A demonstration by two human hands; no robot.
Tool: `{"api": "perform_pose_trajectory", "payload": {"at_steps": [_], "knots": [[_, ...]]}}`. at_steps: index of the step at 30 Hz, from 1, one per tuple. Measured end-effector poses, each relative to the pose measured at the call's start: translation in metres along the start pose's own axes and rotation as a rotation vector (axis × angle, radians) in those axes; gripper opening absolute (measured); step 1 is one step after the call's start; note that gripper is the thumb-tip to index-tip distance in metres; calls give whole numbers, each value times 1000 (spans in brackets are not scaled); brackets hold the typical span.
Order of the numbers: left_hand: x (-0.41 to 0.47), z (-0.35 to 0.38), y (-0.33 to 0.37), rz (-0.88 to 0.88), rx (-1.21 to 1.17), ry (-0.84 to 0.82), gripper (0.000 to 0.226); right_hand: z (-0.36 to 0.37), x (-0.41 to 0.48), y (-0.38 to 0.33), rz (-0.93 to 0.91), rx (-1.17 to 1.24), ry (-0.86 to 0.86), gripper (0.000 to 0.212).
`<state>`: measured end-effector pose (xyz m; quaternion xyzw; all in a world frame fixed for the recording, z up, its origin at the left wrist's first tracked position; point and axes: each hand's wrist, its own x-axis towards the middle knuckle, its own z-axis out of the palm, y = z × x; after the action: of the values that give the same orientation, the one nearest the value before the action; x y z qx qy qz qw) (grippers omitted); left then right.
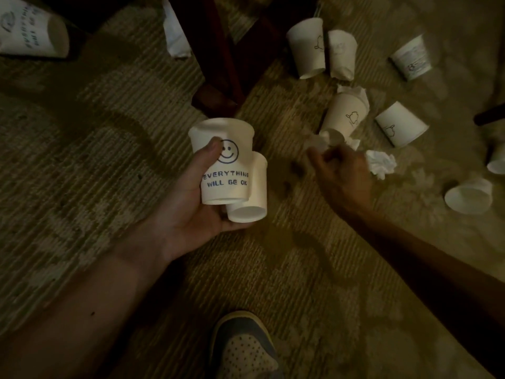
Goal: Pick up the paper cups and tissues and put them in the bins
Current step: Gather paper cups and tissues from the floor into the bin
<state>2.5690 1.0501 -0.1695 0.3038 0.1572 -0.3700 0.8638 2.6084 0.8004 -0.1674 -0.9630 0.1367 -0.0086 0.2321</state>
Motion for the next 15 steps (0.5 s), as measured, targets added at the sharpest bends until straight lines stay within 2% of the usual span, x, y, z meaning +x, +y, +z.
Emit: {"api": "perform_pose_trajectory", "payload": {"at_steps": [2,4,6,9,12,15], "knots": [[3,3,-2,-13,7,-8,60,-14,10,23,104,-83,97,42],[6,7,-3,-19,20,-14,59,-20,21,41,136,-191,109,62],[7,9,-4,-21,27,-18,61,-18,33,52,155,-257,29,74],[8,10,-4,-27,26,-15,66,-8,46,58,224,-213,-137,81],[6,8,-4,-36,23,3,70,-4,51,61,197,-230,-137,71],[4,6,-4,-49,27,40,72,-9,53,65,180,-195,-101,45]]}}
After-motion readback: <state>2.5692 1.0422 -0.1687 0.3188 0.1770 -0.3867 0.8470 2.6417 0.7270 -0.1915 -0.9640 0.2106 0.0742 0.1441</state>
